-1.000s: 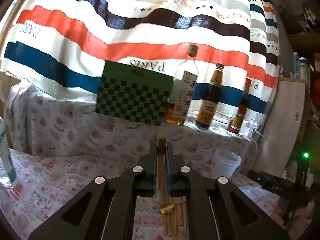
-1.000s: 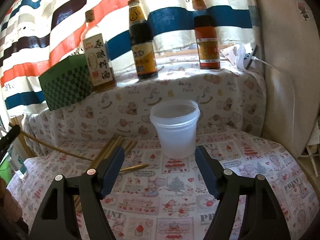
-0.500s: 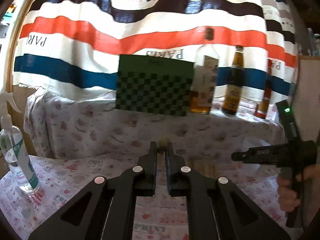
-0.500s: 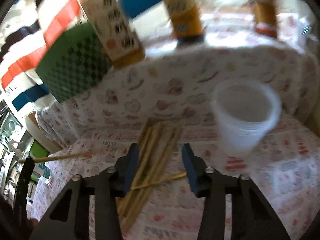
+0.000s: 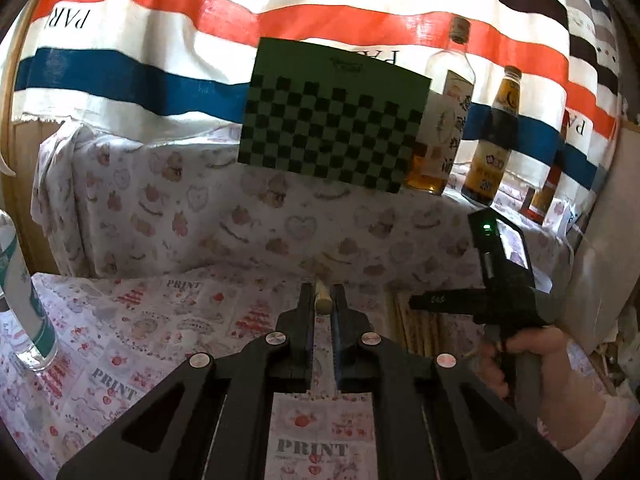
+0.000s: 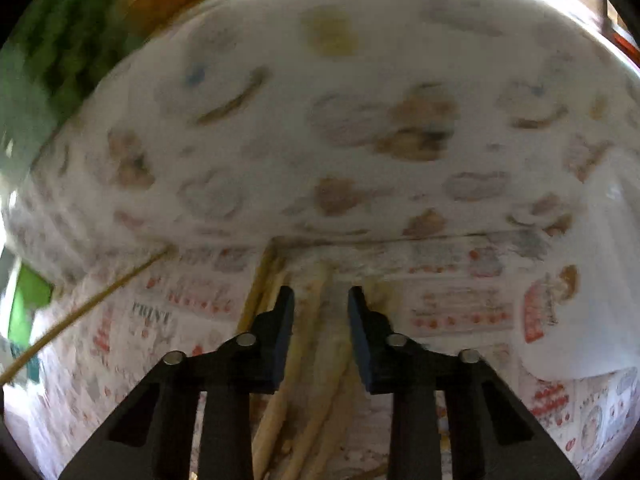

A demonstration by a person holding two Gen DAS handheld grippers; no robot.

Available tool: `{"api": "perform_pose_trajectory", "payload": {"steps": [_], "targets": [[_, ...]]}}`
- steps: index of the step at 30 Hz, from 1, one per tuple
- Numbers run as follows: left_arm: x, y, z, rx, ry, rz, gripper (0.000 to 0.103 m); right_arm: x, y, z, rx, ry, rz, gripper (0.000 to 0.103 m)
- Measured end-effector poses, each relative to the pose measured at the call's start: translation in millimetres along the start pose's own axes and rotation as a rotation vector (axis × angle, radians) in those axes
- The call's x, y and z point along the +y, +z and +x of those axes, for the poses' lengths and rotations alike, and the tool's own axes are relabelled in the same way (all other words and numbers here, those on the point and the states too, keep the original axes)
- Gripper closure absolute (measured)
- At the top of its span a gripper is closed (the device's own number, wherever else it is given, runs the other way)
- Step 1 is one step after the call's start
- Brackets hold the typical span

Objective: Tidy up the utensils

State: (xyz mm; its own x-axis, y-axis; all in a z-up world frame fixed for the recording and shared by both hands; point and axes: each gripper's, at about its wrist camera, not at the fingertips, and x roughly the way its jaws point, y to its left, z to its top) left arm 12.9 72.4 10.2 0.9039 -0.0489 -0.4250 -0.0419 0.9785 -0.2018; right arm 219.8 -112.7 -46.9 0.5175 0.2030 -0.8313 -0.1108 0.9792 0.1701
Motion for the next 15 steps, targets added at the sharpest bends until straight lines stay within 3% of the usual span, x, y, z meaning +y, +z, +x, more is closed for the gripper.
{"api": "perform_pose_trajectory", "payload": {"steps": [3,7,11,15], "targets": [[-5.6,-1.6,-5.6,-0.031,-0.017,0.022,0.097,13.7,-8.6,-2.2,-0.024,-0.016,-0.028,0.089],[-10.2,0.3,-23.2,-0.104,-0.017,0.042,0.097,21.5,-15.2,-35.8,-0.139,0.021,-0.035,0.091],[-13.9,4.9,-37.1,-0.14,-0.049,0.041,0.097,32.0,-23.1,-116.3,-0.405,0.033,-0.093,0.092],[-23.0,10.7,-37.4,-0.117,-0.07,0.034,0.097,30.3,-34.2,-188.6,-0.651,0.024,-0.123,0.094]]}}
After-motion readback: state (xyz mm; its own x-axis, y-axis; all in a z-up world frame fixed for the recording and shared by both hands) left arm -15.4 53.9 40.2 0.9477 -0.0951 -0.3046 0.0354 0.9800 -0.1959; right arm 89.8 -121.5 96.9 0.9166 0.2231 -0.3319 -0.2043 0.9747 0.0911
